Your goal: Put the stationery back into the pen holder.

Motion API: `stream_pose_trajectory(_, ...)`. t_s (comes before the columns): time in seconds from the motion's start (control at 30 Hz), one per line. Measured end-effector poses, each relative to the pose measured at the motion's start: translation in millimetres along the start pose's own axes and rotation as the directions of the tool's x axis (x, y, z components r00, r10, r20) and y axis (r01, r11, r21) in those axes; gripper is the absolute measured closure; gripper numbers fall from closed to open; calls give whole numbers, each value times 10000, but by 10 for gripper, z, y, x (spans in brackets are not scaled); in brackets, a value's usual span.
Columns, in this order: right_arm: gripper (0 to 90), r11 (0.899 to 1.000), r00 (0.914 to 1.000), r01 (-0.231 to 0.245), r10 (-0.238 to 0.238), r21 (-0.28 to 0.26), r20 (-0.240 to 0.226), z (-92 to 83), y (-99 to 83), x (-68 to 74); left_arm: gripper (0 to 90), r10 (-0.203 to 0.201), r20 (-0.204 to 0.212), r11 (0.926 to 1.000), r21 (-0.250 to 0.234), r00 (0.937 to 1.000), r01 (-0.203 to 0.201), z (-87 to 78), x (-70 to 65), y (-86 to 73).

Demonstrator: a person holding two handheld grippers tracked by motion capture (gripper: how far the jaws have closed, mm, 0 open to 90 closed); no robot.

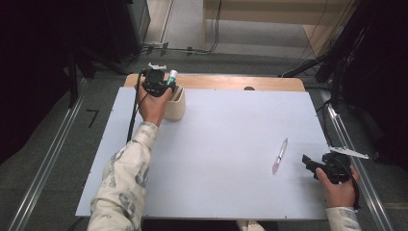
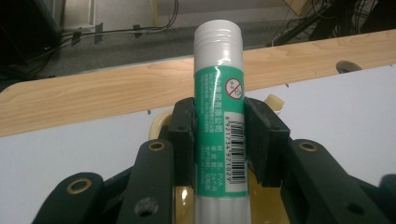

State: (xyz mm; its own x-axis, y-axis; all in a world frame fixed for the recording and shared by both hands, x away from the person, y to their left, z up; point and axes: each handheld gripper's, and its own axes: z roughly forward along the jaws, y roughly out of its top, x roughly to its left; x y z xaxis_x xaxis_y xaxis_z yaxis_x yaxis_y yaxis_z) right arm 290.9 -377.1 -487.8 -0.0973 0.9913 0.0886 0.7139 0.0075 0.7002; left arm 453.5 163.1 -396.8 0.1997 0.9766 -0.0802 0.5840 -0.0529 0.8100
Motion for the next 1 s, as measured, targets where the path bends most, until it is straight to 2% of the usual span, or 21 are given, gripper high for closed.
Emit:
stream_pose_trajectory(0.5, 205, 10000, 10000, -16, 16, 17, 17, 1, -3, -4, 660, 60, 88, 10000, -18, 9999, -59, 49, -9, -34)
stream_pose_trajectory(1.0, 206, 10000, 10000, -48, 48, 44, 6, -1, -4, 1, 660, -44, 132, 9998, -176, 9999, 46, 65, 6, -100)
